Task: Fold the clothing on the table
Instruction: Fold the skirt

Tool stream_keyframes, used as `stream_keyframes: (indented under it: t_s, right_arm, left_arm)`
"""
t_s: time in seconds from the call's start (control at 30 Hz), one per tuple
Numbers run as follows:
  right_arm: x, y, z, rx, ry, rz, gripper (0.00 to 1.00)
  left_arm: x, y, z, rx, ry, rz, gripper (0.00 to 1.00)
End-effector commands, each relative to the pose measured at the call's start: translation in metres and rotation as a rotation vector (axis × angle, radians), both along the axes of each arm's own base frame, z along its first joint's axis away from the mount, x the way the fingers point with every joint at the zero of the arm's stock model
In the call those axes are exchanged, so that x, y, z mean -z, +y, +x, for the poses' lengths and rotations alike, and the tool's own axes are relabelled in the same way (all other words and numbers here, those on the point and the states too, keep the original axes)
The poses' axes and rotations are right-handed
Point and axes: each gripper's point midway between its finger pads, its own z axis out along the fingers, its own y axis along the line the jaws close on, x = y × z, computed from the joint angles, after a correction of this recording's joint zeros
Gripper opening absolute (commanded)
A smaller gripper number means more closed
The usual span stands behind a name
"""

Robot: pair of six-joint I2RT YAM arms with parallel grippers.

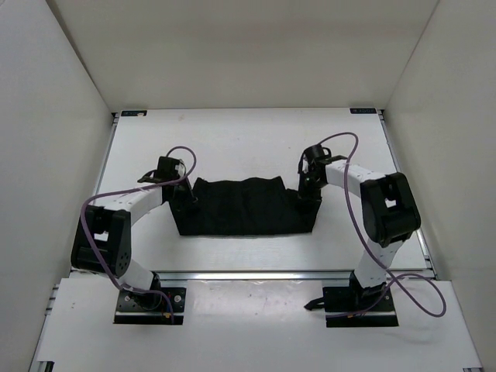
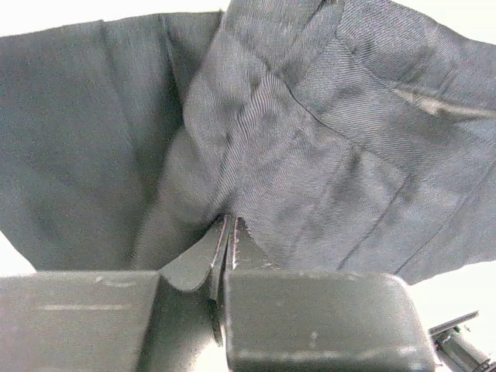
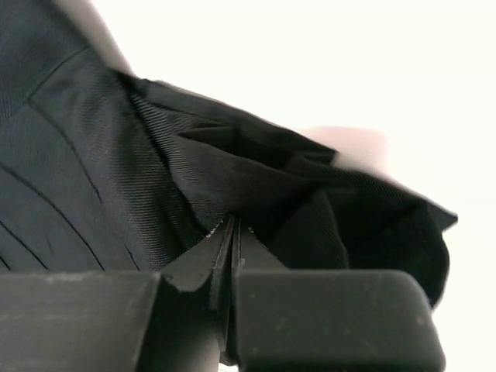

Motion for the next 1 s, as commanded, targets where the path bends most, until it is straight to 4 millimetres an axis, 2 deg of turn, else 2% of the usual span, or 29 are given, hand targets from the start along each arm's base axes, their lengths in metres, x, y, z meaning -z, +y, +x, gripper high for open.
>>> stream_keyframes:
  t_s: [0.0, 0.03, 0.13, 0.17, 0.23, 0.33, 0.37, 0.43, 0.47, 0.5, 0.53, 0.63, 0.67, 0.7, 0.73, 0.77, 0.87, 0.97]
  right_arm:
    - [0.002, -0.03, 0.038, 0.036, -0.063, -0.093, 0.0]
    - [0.006, -0.031, 0.042, 0.033, -0.055, -0.097, 0.0]
    - [0.002, -0.041, 0.072, 0.019, -0.099, -0.121, 0.0]
    - [0.002, -0.053, 0.08, 0.044, -0.103, -0.133, 0.0]
    - [0.001, -0.059, 0.092, 0.047, -0.1, -0.119, 0.0]
    - [-0.019, -0.065, 0.117, 0.051, -0.158, -0.089, 0.0]
    - [-0.022, -0.072, 0.121, 0.059, -0.163, -0.09, 0.0]
    - [-0.046, -0.072, 0.135, 0.055, -0.218, -0.073, 0.0]
    - [-0.053, -0.075, 0.134, 0.054, -0.222, -0.078, 0.02]
    - [-0.063, -0.071, 0.138, 0.044, -0.245, -0.064, 0.1]
    - [-0.074, -0.07, 0.14, 0.04, -0.27, -0.048, 0.16]
    - [-0.098, -0.064, 0.133, 0.024, -0.317, -0.003, 0.52]
    - [-0.104, -0.062, 0.126, 0.034, -0.327, 0.013, 0.59]
    - [-0.107, -0.06, 0.125, 0.03, -0.345, 0.01, 0.73]
    - [-0.102, -0.06, 0.111, 0.041, -0.328, 0.016, 0.85]
    - [-0.098, -0.062, 0.104, 0.064, -0.321, 0.024, 0.87]
    - [-0.079, -0.065, 0.07, 0.096, -0.262, 0.048, 0.92]
    - [-0.06, -0.063, 0.043, 0.103, -0.229, 0.063, 0.94]
  left_arm:
    - [-0.01, -0.002, 0.015, 0.013, -0.039, -0.013, 0.09]
    - [-0.007, -0.006, 0.017, 0.03, -0.042, -0.006, 0.09]
    - [0.006, -0.008, 0.023, 0.042, -0.021, 0.024, 0.07]
    - [0.012, -0.012, 0.024, 0.052, 0.0, 0.014, 0.07]
    - [0.016, -0.019, 0.031, 0.073, 0.004, -0.002, 0.07]
    - [0.021, -0.029, 0.047, 0.11, 0.007, -0.004, 0.08]
    - [0.017, -0.031, 0.056, 0.127, -0.01, 0.005, 0.09]
    - [0.013, -0.038, 0.07, 0.154, -0.027, -0.004, 0.11]
    - [0.01, -0.043, 0.075, 0.171, -0.022, -0.023, 0.11]
    - [0.014, -0.043, 0.078, 0.177, -0.014, -0.015, 0.11]
    - [0.008, -0.047, 0.083, 0.194, -0.021, -0.008, 0.13]
    - [-0.019, -0.046, 0.097, 0.214, -0.107, 0.026, 0.25]
    - [-0.022, -0.044, 0.099, 0.21, -0.121, 0.033, 0.45]
    - [-0.035, -0.041, 0.104, 0.206, -0.17, 0.033, 0.71]
    - [-0.039, -0.036, 0.102, 0.197, -0.185, 0.039, 0.88]
    - [-0.054, -0.033, 0.105, 0.188, -0.229, 0.04, 0.98]
    - [-0.064, -0.017, 0.102, 0.145, -0.268, 0.067, 0.98]
    - [-0.058, -0.007, 0.093, 0.126, -0.242, 0.119, 0.99]
